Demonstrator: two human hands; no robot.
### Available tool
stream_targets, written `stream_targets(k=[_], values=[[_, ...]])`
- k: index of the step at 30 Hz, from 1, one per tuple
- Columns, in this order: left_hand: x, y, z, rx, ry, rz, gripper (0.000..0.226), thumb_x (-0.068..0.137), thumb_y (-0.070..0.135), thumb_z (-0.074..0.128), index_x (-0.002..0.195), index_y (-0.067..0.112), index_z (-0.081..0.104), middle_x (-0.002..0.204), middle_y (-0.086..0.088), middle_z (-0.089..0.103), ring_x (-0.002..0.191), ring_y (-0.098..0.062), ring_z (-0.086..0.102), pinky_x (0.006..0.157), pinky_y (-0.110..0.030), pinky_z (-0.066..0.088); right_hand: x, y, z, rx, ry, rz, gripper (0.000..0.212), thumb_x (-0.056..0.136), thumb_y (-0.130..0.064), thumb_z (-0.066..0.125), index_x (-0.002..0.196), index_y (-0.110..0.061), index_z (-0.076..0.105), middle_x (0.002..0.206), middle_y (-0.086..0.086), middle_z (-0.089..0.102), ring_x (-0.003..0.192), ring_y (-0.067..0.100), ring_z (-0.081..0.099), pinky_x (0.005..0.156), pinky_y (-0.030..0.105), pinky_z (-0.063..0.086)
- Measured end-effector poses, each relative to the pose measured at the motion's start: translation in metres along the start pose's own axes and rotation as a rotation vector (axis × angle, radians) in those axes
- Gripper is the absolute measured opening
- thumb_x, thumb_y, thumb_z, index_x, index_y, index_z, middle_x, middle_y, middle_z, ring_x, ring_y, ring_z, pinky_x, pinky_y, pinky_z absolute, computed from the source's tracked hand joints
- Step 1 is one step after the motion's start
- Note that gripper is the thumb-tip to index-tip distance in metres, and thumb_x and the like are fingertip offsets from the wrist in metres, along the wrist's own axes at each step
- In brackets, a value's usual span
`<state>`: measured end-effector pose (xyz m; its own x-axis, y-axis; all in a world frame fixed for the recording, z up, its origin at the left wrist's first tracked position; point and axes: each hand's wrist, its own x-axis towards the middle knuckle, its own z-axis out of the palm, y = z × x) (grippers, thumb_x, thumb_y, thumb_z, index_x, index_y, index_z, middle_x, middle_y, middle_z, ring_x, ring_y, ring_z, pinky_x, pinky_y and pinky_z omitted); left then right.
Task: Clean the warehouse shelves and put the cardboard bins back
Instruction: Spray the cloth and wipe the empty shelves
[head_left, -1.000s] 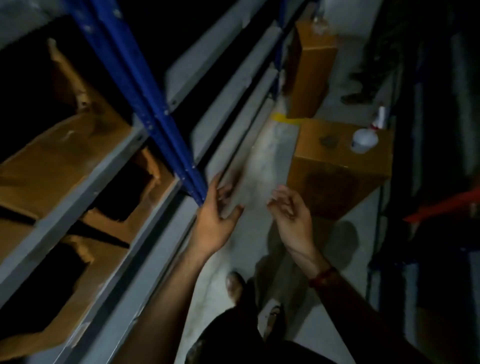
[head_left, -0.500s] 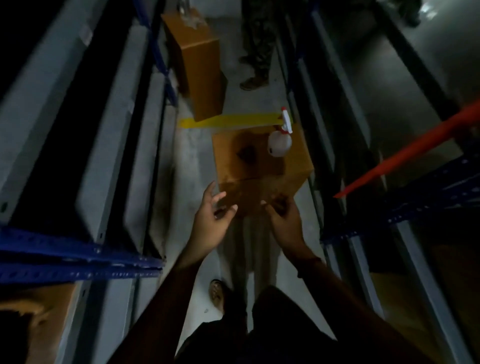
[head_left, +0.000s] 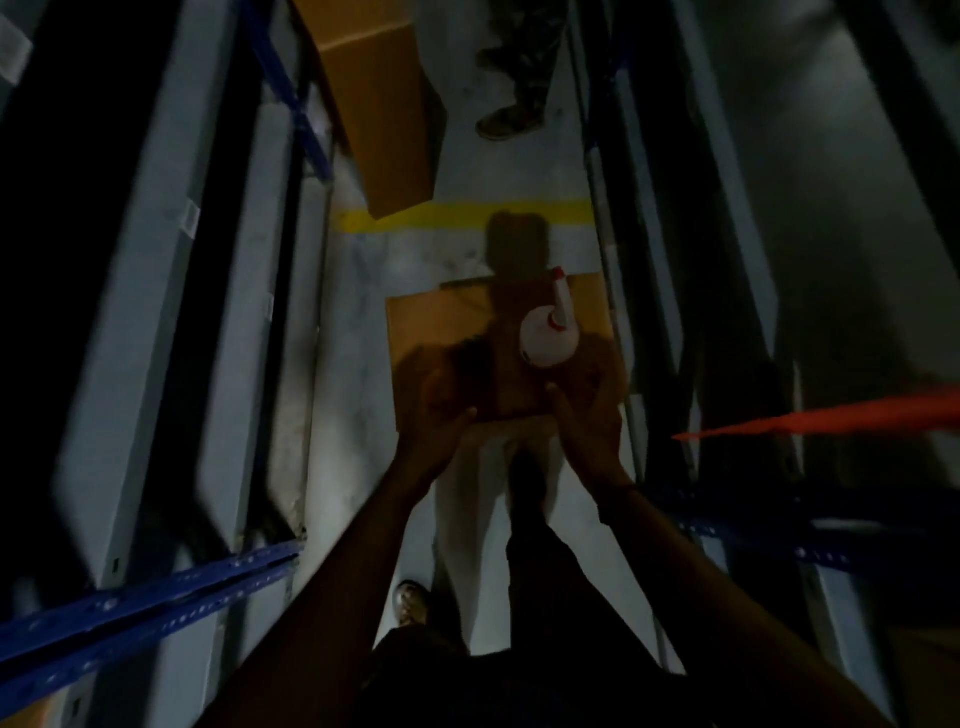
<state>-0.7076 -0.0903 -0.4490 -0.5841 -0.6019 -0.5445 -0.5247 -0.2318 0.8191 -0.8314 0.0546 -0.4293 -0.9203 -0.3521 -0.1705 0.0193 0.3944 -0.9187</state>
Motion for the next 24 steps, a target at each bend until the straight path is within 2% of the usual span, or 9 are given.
stream_targets(k=[3, 6, 9, 11, 15, 18, 21, 23, 24], values=[[0.038, 0.01, 0.016, -0.072, 0.007, -0.12, 0.056, 0.096, 0.015, 0.065, 0.147, 0.017, 0.042, 0.141, -0.009, 0.053, 0.122, -0.026, 0.056, 0.088, -0.037, 0.056, 0.049, 0.015, 0.01, -0.034, -0.075, -0.023, 0.076, 0.089, -0.043, 0.068, 0.15, -0.015, 0.033, 0.15, 0.005, 0.043, 0.137, 0.017, 0.045, 0.108, 0.048, 0.045], [0.078, 0.008, 0.032, -0.097, 0.02, -0.158, 0.069, 0.092, 0.012, 0.07, 0.152, 0.018, 0.036, 0.147, -0.007, 0.049, 0.131, -0.026, 0.052, 0.102, -0.043, 0.051, 0.089, 0.033, 0.022, -0.054, -0.156, 0.065, 0.084, 0.082, -0.06, 0.068, 0.149, -0.023, 0.035, 0.15, -0.005, 0.044, 0.136, 0.008, 0.044, 0.108, 0.044, 0.047], [0.108, 0.009, 0.047, -0.094, 0.075, -0.183, 0.081, 0.087, 0.012, 0.077, 0.154, 0.017, 0.031, 0.152, -0.002, 0.04, 0.137, -0.021, 0.041, 0.113, -0.043, 0.04, 0.121, 0.035, 0.03, -0.172, -0.194, 0.057, 0.065, 0.082, -0.044, 0.076, 0.136, -0.037, 0.04, 0.126, -0.031, 0.047, 0.116, -0.024, 0.043, 0.093, 0.008, 0.045], [0.124, 0.004, 0.055, -0.099, 0.109, -0.184, 0.088, 0.085, 0.017, 0.08, 0.155, 0.018, 0.027, 0.151, 0.004, 0.037, 0.135, -0.016, 0.039, 0.114, -0.04, 0.036, 0.139, 0.035, 0.035, -0.232, -0.214, 0.029, 0.064, 0.085, -0.034, 0.076, 0.137, -0.035, 0.039, 0.111, -0.037, 0.042, 0.102, -0.033, 0.041, 0.079, -0.004, 0.038], [0.148, -0.016, 0.062, -0.039, 0.154, -0.262, 0.076, 0.09, 0.031, 0.073, 0.154, 0.013, 0.034, 0.151, -0.007, 0.043, 0.139, -0.027, 0.041, 0.116, -0.041, 0.035, 0.163, 0.029, 0.036, -0.312, -0.352, -0.097, 0.047, 0.093, -0.026, 0.068, 0.137, -0.019, 0.051, 0.104, -0.032, 0.047, 0.099, -0.024, 0.047, 0.08, -0.006, 0.034], [0.15, -0.019, 0.057, 0.001, 0.151, -0.306, 0.078, 0.09, 0.038, 0.072, 0.153, 0.012, 0.035, 0.15, -0.012, 0.045, 0.136, -0.032, 0.045, 0.112, -0.04, 0.039, 0.164, 0.008, 0.044, -0.368, -0.29, -0.142, 0.044, 0.098, -0.038, 0.055, 0.122, -0.002, 0.059, 0.098, -0.017, 0.052, 0.091, -0.026, 0.045, 0.084, -0.004, 0.035], [0.143, -0.016, 0.043, -0.139, 0.158, -0.299, 0.065, 0.093, 0.039, 0.067, 0.148, 0.014, 0.044, 0.14, -0.012, 0.056, 0.117, -0.025, 0.059, 0.09, -0.03, 0.056, 0.158, -0.012, 0.048, -0.581, -0.348, -0.487, 0.037, 0.105, -0.032, 0.046, 0.135, -0.013, 0.052, 0.132, 0.007, 0.055, 0.123, 0.011, 0.045, 0.105, 0.005, 0.027], [0.129, -0.01, 0.027, -0.264, 0.21, -0.291, 0.055, 0.097, 0.04, 0.061, 0.145, 0.017, 0.049, 0.137, -0.008, 0.06, 0.109, -0.017, 0.062, 0.076, -0.019, 0.054, 0.152, -0.021, 0.061, -0.544, -0.521, -0.535, 0.043, 0.104, -0.04, 0.045, 0.144, -0.024, 0.046, 0.148, 0.009, 0.045, 0.136, 0.018, 0.036, 0.111, 0.005, 0.016], [0.119, -0.007, 0.017, -0.342, 0.212, -0.316, 0.057, 0.096, 0.044, 0.059, 0.146, 0.019, 0.048, 0.138, -0.007, 0.059, 0.109, -0.016, 0.062, 0.078, -0.022, 0.054, 0.146, -0.027, 0.068, -0.489, -0.555, -0.587, 0.044, 0.103, -0.045, 0.043, 0.144, -0.031, 0.043, 0.151, 0.007, 0.042, 0.14, 0.019, 0.035, 0.115, 0.011, 0.018]])
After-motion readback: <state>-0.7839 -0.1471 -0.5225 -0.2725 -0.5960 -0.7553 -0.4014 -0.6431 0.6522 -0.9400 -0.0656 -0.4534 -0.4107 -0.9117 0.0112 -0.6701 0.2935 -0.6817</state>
